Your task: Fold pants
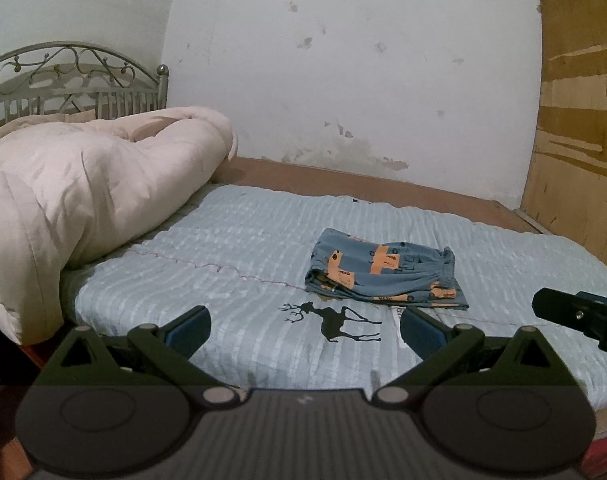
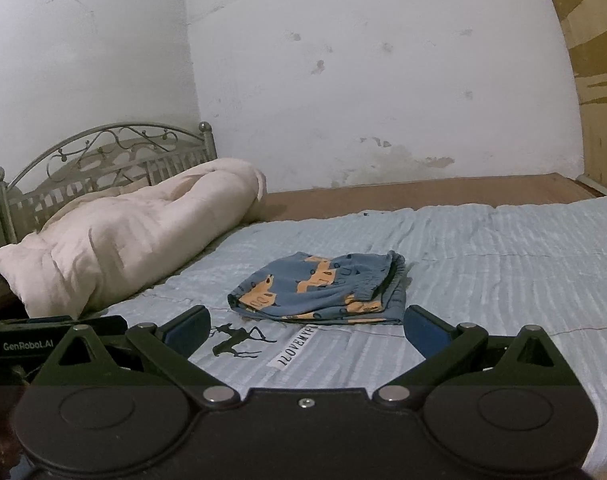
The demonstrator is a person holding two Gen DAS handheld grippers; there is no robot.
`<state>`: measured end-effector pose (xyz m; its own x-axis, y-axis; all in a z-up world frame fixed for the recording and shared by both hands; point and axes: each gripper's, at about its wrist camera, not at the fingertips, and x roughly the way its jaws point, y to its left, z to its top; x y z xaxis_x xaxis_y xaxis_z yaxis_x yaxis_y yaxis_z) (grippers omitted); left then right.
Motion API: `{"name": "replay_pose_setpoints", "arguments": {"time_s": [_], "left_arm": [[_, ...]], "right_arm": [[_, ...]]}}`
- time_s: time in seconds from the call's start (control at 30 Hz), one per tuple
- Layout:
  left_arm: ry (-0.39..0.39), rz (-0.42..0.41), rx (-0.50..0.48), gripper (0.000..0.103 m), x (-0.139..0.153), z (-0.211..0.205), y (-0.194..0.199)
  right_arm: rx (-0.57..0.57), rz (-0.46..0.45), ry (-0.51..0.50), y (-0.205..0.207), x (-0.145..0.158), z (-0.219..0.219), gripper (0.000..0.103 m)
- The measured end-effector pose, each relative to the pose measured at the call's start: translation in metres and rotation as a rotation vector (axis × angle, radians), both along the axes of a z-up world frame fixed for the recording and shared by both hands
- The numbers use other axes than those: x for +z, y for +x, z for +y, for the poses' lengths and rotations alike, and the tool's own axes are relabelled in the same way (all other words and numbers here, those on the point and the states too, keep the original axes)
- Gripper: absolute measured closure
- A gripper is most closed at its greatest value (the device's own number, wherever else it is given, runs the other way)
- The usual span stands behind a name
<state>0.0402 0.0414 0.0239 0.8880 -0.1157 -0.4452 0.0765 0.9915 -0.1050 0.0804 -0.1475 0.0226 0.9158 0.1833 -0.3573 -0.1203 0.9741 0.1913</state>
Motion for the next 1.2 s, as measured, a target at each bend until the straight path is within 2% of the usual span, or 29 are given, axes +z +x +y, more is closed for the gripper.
{"name": "replay_pose_setpoints", "arguments": {"time_s": [0.7, 0.87, 1.2], "left_arm": [[0.007, 0.024, -0.004, 0.001, -0.003, -0.002, 0.002], [0.042, 0.014, 0.023, 0.001, -0.007, -0.005, 0.002], [0.021, 0.019, 0.021, 0.001, -0.011, 0.000, 0.005]], "right_arm": [[0.018, 0.011, 0.006, 0.004, 0.001, 0.001, 0.001], [0.022, 0.014, 0.006, 0.005, 0.001, 0.002, 0.001], [0.038, 0.033, 0.011, 0.011, -0.005, 0.003, 0.001]]}}
